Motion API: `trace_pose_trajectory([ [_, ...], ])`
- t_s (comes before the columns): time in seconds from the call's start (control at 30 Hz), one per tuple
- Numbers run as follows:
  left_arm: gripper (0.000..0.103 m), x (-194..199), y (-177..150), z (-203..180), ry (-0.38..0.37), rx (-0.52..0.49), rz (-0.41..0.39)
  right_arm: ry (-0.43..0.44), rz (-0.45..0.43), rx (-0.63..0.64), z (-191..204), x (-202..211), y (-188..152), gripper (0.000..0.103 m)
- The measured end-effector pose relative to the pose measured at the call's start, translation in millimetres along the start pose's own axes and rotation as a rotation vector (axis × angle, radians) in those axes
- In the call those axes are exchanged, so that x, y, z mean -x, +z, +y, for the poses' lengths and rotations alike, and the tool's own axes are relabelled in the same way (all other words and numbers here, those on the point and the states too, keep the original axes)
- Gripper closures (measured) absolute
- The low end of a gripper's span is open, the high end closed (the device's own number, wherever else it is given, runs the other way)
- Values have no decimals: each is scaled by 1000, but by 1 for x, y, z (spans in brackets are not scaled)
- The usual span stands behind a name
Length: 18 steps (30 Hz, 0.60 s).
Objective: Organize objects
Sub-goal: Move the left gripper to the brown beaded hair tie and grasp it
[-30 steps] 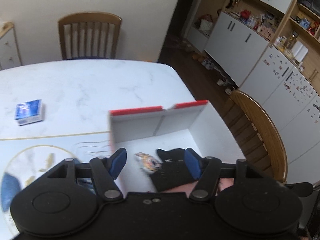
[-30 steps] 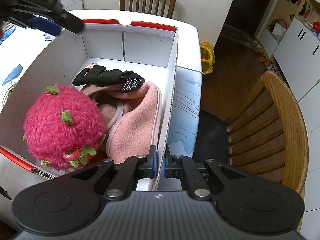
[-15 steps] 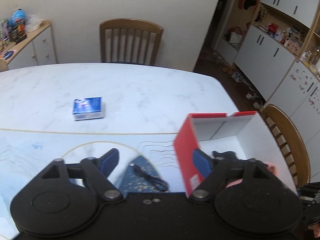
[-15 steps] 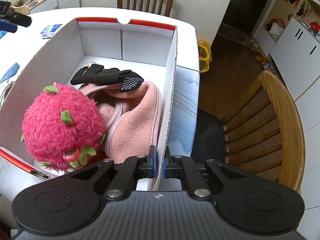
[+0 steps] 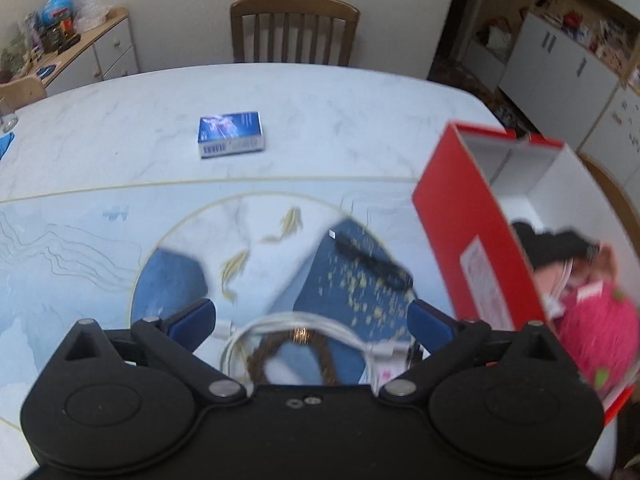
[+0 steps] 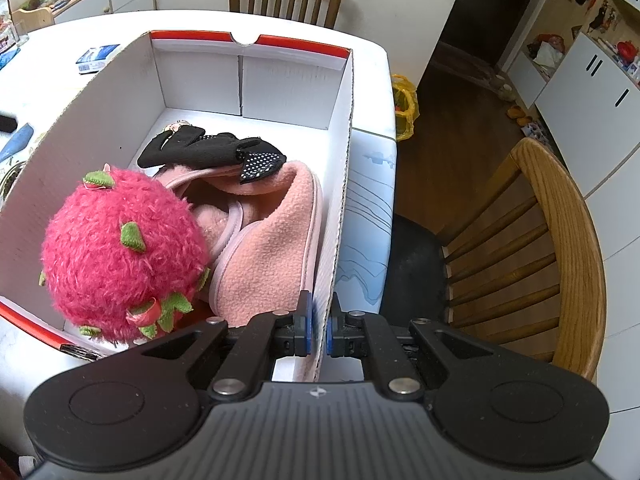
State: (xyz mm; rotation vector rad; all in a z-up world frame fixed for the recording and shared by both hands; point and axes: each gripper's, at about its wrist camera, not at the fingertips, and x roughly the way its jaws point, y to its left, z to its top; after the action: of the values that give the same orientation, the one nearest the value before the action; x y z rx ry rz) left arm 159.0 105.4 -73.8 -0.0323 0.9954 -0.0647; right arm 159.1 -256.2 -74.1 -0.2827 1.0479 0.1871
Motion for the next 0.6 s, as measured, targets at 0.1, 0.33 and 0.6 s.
trace_pose_trajectory([
  [0.1, 2, -2, -17, -9, 9, -79, 0, -3, 2, 2, 1, 0, 0, 96],
  [0.33, 4, -14, -40, -19, 12, -155, 3, -3, 9, 11, 2, 0, 0, 96],
  [0.6, 17, -27, -51, -17, 62, -156, -6, -4, 10, 14, 3, 0, 0, 95],
])
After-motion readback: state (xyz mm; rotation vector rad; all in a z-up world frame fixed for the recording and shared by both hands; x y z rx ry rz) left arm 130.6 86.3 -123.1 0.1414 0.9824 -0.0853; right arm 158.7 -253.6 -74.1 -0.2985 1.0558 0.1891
